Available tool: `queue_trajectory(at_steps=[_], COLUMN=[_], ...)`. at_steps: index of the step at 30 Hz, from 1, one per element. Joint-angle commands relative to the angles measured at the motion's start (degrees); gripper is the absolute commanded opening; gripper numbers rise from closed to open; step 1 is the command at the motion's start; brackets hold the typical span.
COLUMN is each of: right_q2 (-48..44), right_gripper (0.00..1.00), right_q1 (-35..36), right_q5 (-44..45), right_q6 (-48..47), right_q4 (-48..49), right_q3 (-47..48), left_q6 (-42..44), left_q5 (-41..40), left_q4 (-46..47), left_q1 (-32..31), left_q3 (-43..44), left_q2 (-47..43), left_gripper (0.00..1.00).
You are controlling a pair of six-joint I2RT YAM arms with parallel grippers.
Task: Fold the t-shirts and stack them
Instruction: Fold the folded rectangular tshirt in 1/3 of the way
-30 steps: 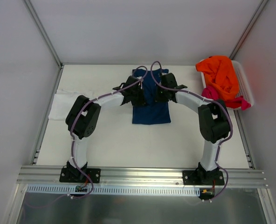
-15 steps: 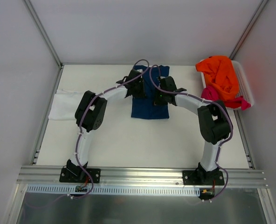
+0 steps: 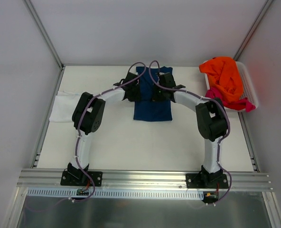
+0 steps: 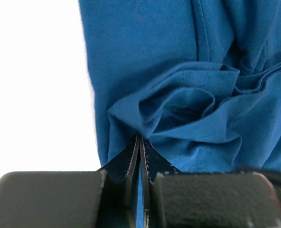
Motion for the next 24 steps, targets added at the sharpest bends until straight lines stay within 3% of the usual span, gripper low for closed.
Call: queue_trajectory(at_steps=[1, 14, 24], right_q2=[2.63, 9.57, 12.57], right_gripper=[0.0, 0.0, 0.01], right_q1=[0.09, -0.35, -0.7], right_q5=[-1.75, -1.66, 0.53], right_q6=[1.21, 1.47, -0.02], right_q4=[0.89, 0.63, -2.1], right_q3=[4.22, 11.34, 17.32], left_q6=[1.51, 0.19, -3.5], left_q5=[-1.43, -2.13, 1.3], left_q4=[-0.61, -0.17, 3.25], left_q1=[-0.49, -3.3, -5.85], left_q3=[-1.45, -8.39, -14.2], left_q2=[-5.32, -15.69, -15.08], left_gripper=[0.0, 0.0, 0.0])
